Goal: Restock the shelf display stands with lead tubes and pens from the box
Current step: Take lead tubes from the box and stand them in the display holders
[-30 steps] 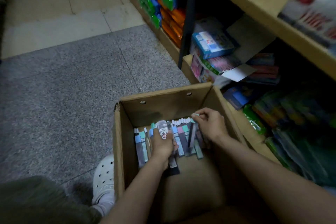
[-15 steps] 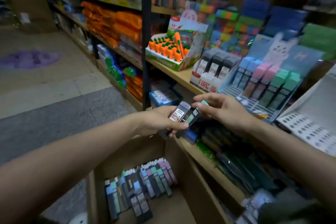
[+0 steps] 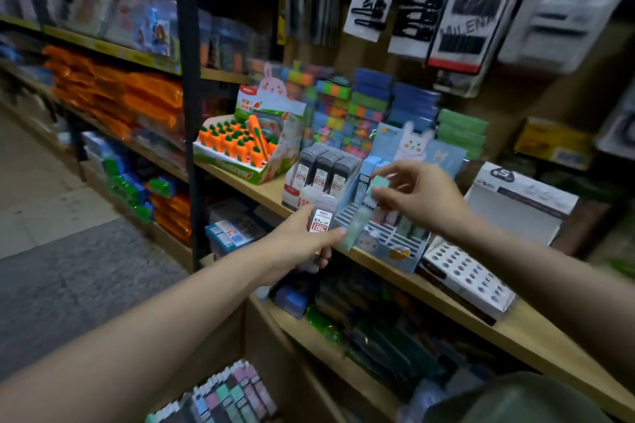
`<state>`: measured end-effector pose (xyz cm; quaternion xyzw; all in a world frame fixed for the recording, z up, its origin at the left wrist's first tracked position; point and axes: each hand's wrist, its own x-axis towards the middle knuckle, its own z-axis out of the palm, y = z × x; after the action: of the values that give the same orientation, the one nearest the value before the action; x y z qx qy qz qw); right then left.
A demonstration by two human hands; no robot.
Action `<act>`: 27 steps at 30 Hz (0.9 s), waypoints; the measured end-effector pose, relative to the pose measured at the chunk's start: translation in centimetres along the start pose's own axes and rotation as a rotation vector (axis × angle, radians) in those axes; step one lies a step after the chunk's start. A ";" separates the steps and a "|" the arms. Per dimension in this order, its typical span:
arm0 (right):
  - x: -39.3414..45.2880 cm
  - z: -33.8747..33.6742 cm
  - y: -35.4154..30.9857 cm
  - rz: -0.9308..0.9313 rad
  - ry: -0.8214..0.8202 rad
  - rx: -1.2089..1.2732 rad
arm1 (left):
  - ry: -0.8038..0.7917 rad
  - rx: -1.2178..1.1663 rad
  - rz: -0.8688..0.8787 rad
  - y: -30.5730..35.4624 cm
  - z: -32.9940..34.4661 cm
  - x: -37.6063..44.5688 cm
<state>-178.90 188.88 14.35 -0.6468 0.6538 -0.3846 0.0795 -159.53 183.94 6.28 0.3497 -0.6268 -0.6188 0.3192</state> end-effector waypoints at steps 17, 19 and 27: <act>0.0 -5.1 5.8 -0.052 0.169 -0.391 | 0.035 -0.264 -0.001 0.6 2.2 3.5; 0.1 -4.7 6.1 -0.045 0.169 -0.366 | 0.050 -0.273 -0.001 0.6 2.0 3.5; 0.6 -4.3 6.1 -0.046 0.131 -0.378 | 0.086 -0.238 -0.001 -0.3 1.6 3.8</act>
<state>-186.34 189.24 13.85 -0.6384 0.7034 -0.2979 -0.0950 -162.91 181.66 5.84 0.3360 -0.5346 -0.6734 0.3845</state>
